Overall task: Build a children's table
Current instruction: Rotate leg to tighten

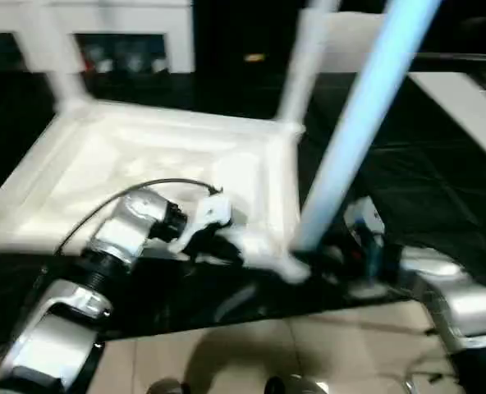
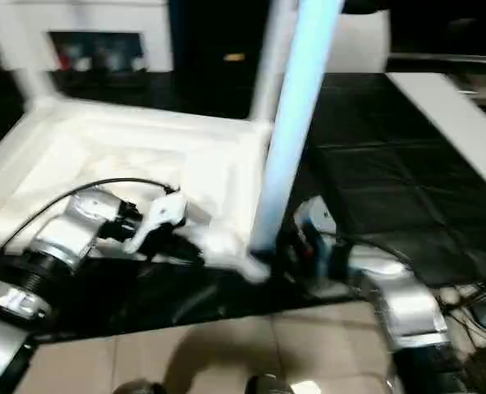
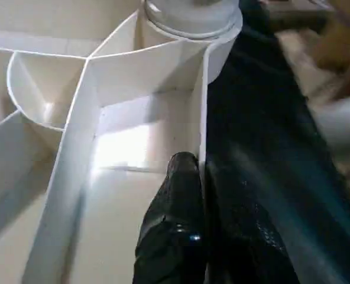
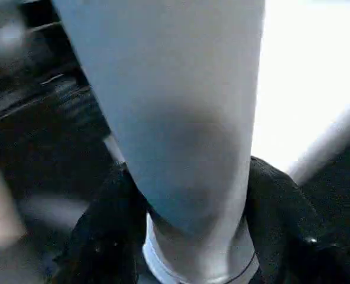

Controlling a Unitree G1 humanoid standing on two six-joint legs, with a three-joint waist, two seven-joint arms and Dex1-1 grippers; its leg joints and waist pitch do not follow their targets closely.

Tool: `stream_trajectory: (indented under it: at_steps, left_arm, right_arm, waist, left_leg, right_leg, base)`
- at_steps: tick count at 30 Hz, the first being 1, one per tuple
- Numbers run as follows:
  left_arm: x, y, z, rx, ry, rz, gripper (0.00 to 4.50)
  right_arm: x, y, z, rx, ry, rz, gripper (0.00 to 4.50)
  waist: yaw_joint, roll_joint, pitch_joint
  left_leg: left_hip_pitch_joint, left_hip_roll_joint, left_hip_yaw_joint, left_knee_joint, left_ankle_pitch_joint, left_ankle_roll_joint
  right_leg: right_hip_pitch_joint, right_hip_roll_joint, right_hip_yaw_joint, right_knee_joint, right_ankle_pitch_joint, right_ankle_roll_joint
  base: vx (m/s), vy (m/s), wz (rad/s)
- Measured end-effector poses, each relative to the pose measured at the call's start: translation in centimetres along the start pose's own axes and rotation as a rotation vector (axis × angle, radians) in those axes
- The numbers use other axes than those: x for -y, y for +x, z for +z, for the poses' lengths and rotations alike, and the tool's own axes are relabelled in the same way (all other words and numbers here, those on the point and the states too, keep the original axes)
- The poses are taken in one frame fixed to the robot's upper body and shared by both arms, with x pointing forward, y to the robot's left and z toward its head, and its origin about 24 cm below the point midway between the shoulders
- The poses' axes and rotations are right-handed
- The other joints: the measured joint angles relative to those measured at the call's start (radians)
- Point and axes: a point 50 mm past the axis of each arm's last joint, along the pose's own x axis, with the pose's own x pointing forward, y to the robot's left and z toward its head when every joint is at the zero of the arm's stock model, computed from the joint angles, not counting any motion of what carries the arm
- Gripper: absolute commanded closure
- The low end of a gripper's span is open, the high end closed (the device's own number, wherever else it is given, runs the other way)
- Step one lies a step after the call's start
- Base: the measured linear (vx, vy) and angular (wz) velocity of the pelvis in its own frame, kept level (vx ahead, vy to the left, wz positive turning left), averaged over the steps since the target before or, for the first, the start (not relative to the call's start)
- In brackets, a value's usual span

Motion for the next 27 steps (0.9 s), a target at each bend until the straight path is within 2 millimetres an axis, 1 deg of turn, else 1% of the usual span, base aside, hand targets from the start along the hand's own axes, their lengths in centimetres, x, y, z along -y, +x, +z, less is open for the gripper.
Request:
stream_trajectory:
  at_steps: [2, 3, 6, 8, 11, 12, 14, 16, 19, 21, 22, 25, 27]
  left_arm:
    - [-0.2, 0.8, 0.2, 0.018, -0.06, 0.084, 4.5]
    - [-0.3, 1.2, 0.3, 0.025, -0.08, 0.112, 4.5]
    - [-0.6, 2.4, 0.9, 0.045, -0.132, 0.221, 4.5]
    - [-0.7, 3.1, 1.3, 0.065, -0.161, 0.276, 4.5]
    - [-0.7, 3.9, 1.9, 0.092, -0.185, 0.332, 4.5]
    - [-0.7, 4.0, 2.0, 0.097, -0.184, 0.338, 4.5]
    - [-0.7, 4.0, 2.1, 0.1, -0.182, 0.34, 4.5]
    - [-0.5, 4.0, 2.1, 0.101, -0.171, 0.348, 4.5]
    - [-0.3, 3.8, 2.0, 0.102, -0.142, 0.347, 4.5]
    - [-0.2, 3.5, 1.8, 0.105, -0.109, 0.335, 4.5]
    - [-0.2, 3.3, 1.8, 0.107, -0.094, 0.325, 4.5]
    - [0.0, 2.7, 1.5, 0.111, -0.052, 0.288, 4.5]
    - [-0.2, 1.9, 1.2, 0.105, -0.031, 0.279, 4.5]
  right_arm:
    - [0.1, 1.3, 0.0, 0.043, 0.066, -0.16, 2.47]
    - [0.2, 1.7, 0.1, 0.057, 0.086, -0.219, 2.48]
    - [0.6, 3.6, 0.6, 0.088, 0.149, -0.401, 2.48]
    - [0.8, 4.5, 1.1, 0.095, 0.163, -0.492, 2.48]
    - [1.1, 5.3, 1.5, 0.118, 0.192, -0.579, 2.48]
    - [1.2, 5.4, 1.5, 0.124, 0.195, -0.588, 2.48]
    - [1.2, 5.4, 1.5, 0.133, 0.198, -0.592, 1.78]
    - [1.0, 5.5, 1.6, 0.154, 0.21, -0.593, 1.75]
    - [0.7, 5.3, 1.4, 0.174, 0.209, -0.58, 1.35]
    - [0.5, 4.9, 1.2, 0.188, 0.197, -0.545, 1.24]
    - [0.4, 4.6, 1.1, 0.183, 0.171, -0.521, 1.24]
    - [0.4, 3.0, 0.4, 0.162, 0.093, -0.424, 0.87]
    - [0.2, 2.1, -0.1, 0.147, 0.075, -0.353, 0.78]
  waist:
    - [-0.018, 0.004, -0.006]
    - [-0.022, 0.007, -0.008]
    - [-0.038, 0.011, -0.011]
    - [-0.042, 0.012, -0.012]
    - [-0.044, 0.011, -0.012]
    - [-0.043, 0.01, -0.012]
    - [-0.043, 0.01, -0.012]
    - [-0.043, 0.009, -0.012]
    - [-0.039, 0.009, -0.012]
    - [-0.039, 0.01, -0.012]
    - [-0.038, 0.01, -0.012]
    - [-0.035, 0.01, -0.012]
    - [-0.033, 0.01, -0.012]
  left_leg:
    - [-0.001, 0.0, -0.001, -0.001, 0.001, -0.002]
    - [-0.001, 0.0, -0.001, -0.001, 0.001, -0.002]
    - [-0.001, -0.001, -0.001, 0.0, 0.001, -0.002]
    - [-0.003, -0.002, -0.001, 0.0, 0.001, -0.002]
    - [-0.003, -0.004, -0.001, 0.0, 0.001, -0.001]
    - [-0.004, -0.004, -0.001, 0.0, 0.001, -0.001]
    - [-0.004, -0.005, 0.0, 0.0, 0.0, 0.002]
    - [-0.005, -0.005, 0.002, -0.001, -0.002, 0.004]
    - [-0.004, -0.005, 0.002, -0.006, -0.002, 0.004]
    - [-0.003, -0.004, 0.002, -0.01, -0.002, 0.004]
    - [-0.003, -0.004, 0.001, -0.012, -0.002, 0.004]
    - [-0.003, -0.002, 0.001, -0.016, -0.002, 0.004]
    - [-0.004, 0.002, 0.0, -0.016, -0.002, 0.004]
  right_leg:
    - [0.001, 0.0, -0.001, -0.005, 0.0, 0.0]
    - [0.001, 0.0, -0.001, -0.007, 0.0, 0.0]
    - [0.002, 0.0, -0.001, -0.015, -0.001, 0.001]
    - [0.003, 0.0, -0.002, -0.023, 0.0, 0.001]
    - [0.001, 0.0, 0.0, -0.026, 0.0, 0.001]
    - [0.0, 0.0, 0.001, -0.027, 0.0, 0.0]
    - [0.0, 0.0, 0.004, -0.026, 0.002, -0.002]
    - [0.0, 0.0, 0.006, -0.025, 0.011, -0.003]
    - [-0.001, 0.001, 0.006, -0.024, 0.014, 0.0]
    - [-0.001, 0.002, 0.005, -0.023, 0.015, 0.001]
    - [-0.002, 0.003, 0.005, -0.023, 0.015, 0.001]
    - [-0.003, 0.005, 0.005, -0.023, 0.018, 0.003]
    - [-0.004, 0.011, 0.005, -0.022, 0.019, 0.002]
  base:
    - [0.0, 0.0, 0.0]
    - [0.0, 0.0, 0.0]
    - [0.0, 0.0, 0.0]
    - [0.0, 0.0, 0.0]
    - [0.0, 0.0, 0.0]
    - [0.0, 0.0, 0.0]
    - [0.0, 0.0, 0.0]
    - [0.0, 0.0, 0.0]
    - [0.0, 0.0, 0.0]
    - [0.0, 0.0, 0.0]
    - [0.0, 0.0, 0.0]
    - [0.0, 0.0, 0.0]
    - [0.0, 0.0, 0.0]
